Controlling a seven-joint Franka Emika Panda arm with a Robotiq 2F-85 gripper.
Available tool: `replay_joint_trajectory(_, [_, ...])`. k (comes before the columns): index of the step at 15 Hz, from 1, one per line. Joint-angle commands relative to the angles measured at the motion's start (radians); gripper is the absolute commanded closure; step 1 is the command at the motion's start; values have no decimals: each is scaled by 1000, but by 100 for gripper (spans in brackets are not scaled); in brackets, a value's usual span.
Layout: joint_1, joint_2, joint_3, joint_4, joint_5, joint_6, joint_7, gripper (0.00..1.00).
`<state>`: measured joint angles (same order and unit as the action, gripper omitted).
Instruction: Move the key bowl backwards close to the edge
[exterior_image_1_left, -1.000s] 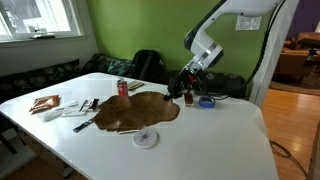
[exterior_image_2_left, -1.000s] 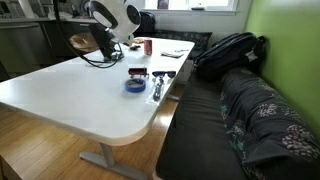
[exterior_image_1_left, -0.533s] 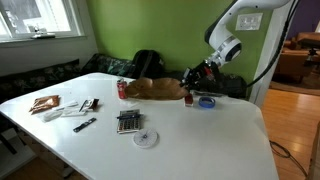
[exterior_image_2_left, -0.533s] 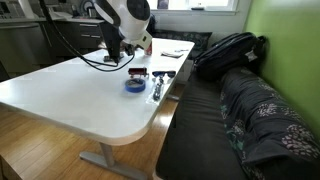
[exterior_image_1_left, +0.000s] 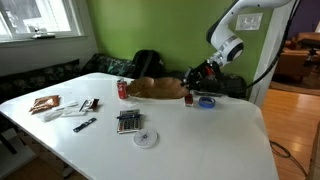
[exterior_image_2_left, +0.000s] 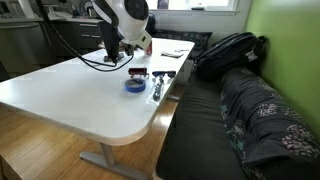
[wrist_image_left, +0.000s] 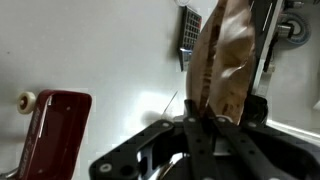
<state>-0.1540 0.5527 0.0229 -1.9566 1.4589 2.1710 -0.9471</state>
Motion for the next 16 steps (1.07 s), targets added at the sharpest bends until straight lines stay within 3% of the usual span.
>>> replay_joint_trajectory(1, [26,-1,-31,1,8,-14,2,91])
replay_joint_trajectory(2, [26,-1,-31,1,8,-14,2,91])
replay_joint_trajectory(3, [26,-1,-31,1,9,-14,2,98])
replay_joint_trajectory(9, [45,-1,-55,28,273,199,63,98])
replay_joint_trajectory(16, [110,62,-67,155,588,372,170,98])
